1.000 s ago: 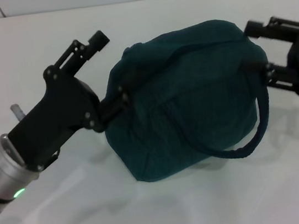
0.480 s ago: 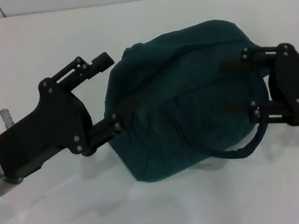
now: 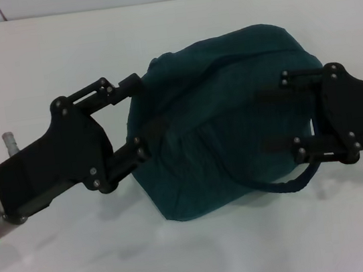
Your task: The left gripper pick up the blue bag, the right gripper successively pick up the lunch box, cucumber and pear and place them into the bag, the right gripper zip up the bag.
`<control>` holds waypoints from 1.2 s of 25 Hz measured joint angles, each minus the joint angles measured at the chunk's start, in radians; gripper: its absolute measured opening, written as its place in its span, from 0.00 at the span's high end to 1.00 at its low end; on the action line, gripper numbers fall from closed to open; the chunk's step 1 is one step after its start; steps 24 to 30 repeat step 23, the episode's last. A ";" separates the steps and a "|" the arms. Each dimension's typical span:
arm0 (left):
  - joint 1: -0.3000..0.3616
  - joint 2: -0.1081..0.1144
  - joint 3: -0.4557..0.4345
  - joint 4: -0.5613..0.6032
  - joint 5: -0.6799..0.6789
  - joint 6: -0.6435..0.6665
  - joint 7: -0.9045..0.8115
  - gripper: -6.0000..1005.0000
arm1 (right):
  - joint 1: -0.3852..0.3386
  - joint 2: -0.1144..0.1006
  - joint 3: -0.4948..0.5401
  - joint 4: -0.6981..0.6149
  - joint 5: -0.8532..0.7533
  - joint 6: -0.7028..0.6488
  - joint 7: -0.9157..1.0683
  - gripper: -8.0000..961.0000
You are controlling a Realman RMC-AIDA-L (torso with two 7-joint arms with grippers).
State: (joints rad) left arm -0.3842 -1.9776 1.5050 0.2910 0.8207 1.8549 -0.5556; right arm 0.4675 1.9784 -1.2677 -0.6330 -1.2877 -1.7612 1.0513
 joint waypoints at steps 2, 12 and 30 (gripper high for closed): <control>0.001 -0.002 0.002 0.002 0.001 0.000 0.000 0.48 | 0.000 0.000 0.002 0.000 0.000 0.003 -0.002 0.37; -0.008 0.003 0.006 0.004 0.019 0.000 -0.017 0.49 | 0.000 0.003 0.004 -0.001 0.001 0.005 -0.004 0.37; -0.009 0.009 -0.006 0.045 0.070 0.002 -0.066 0.49 | -0.007 0.010 0.015 0.000 0.006 0.006 -0.006 0.37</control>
